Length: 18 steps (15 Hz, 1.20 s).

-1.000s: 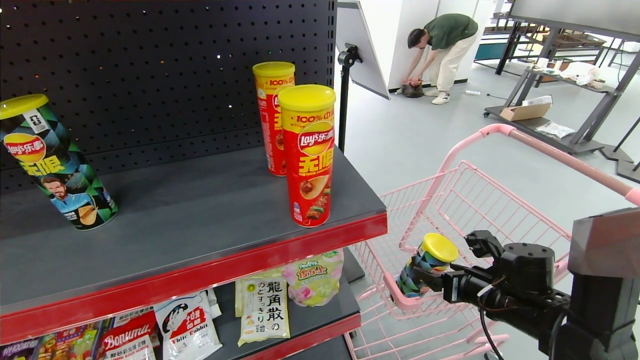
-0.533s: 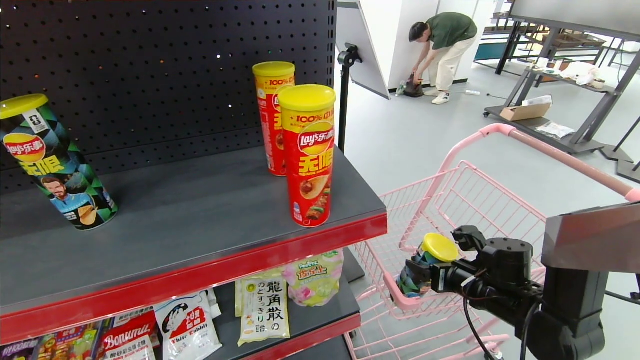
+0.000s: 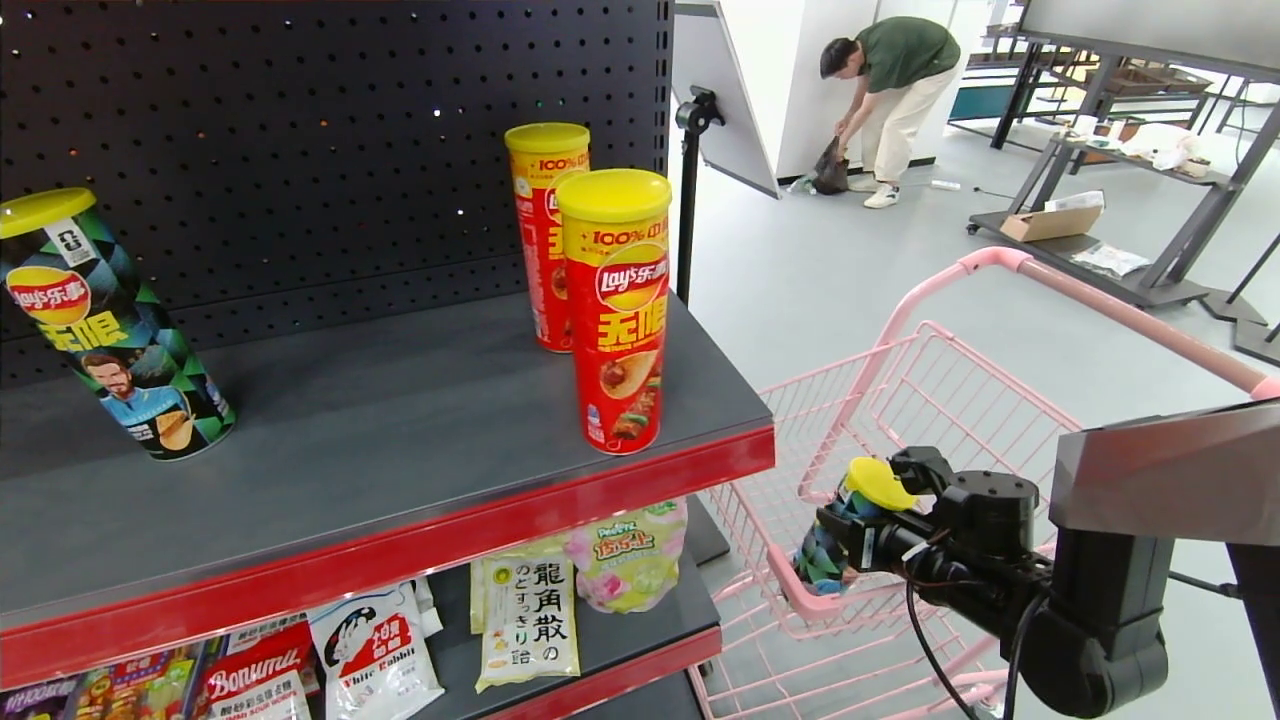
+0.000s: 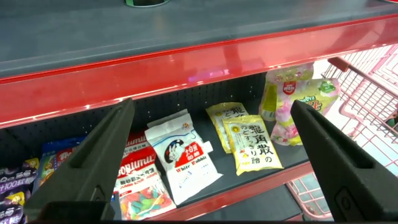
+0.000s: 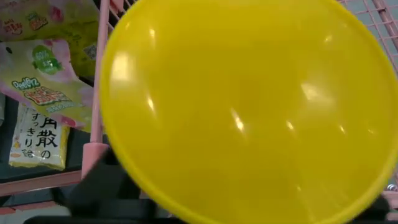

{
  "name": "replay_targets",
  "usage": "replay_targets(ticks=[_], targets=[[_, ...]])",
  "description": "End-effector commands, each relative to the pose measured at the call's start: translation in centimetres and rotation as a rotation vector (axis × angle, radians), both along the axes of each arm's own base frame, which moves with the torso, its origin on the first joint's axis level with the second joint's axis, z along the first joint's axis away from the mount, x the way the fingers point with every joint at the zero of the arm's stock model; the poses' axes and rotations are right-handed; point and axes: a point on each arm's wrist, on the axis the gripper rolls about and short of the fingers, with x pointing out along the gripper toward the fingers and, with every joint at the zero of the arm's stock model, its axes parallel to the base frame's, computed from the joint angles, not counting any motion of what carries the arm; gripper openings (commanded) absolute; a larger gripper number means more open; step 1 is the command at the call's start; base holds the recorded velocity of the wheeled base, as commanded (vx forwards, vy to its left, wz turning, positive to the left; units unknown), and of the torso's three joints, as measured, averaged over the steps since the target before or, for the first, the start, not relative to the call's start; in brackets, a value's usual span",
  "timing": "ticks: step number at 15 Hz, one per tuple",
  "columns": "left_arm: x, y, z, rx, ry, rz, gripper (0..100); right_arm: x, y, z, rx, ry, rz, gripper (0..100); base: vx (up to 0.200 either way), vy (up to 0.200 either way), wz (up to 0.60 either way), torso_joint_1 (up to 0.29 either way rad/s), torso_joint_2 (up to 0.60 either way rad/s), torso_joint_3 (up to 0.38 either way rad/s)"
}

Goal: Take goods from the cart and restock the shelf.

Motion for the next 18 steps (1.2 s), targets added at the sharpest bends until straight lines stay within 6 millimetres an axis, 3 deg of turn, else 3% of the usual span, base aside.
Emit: replay_targets(ticks=[1, 5, 10, 11, 12, 14, 16, 18], targets=[[0.0, 0.0, 0.0, 0.0, 0.0, 0.0, 100, 0.1, 0.3, -0.1, 0.001, -0.004, 0.008, 0, 0.0, 0.0, 0.0, 0.0, 0.0, 0.0], [0.0, 0.0, 0.0, 0.0, 0.0, 0.0, 100, 0.2, 0.6, 1.7, -0.015, -0.095, -0.041, 0, 0.0, 0.0, 0.0, 0.0, 0.0, 0.0], [0.0, 0.0, 0.0, 0.0, 0.0, 0.0, 100, -0.2, 0.1, 11.5, -0.043, -0.282, -0.031, 0, 0.0, 0.0, 0.0, 0.0, 0.0, 0.0], [0.0, 0.0, 0.0, -0.002, 0.0, 0.0, 100, -0.3, 0.1, 11.9, -0.043, -0.288, -0.031, 0, 0.0, 0.0, 0.0, 0.0, 0.0, 0.0], [0.0, 0.0, 0.0, -0.002, 0.0, 0.0, 100, -1.7, -0.3, 15.6, -0.062, -0.316, -0.028, 0, 0.0, 0.0, 0.0, 0.0, 0.0, 0.0], [0.0, 0.0, 0.0, -0.002, 0.0, 0.0, 100, -4.2, -0.9, 19.1, -0.095, -0.34, -0.021, 0, 0.0, 0.0, 0.0, 0.0, 0.0, 0.0], [0.0, 0.0, 0.0, 0.0, 0.0, 0.0, 100, -8.6, -2.0, 23.8, -0.116, -0.356, -0.013, 0, 0.0, 0.0, 0.0, 0.0, 0.0, 0.0], [0.0, 0.0, 0.0, 0.0, 0.0, 0.0, 100, -13.8, -3.3, 26.3, -0.125, -0.332, -0.004, 0, 0.0, 0.0, 0.0, 0.0, 0.0, 0.0]])
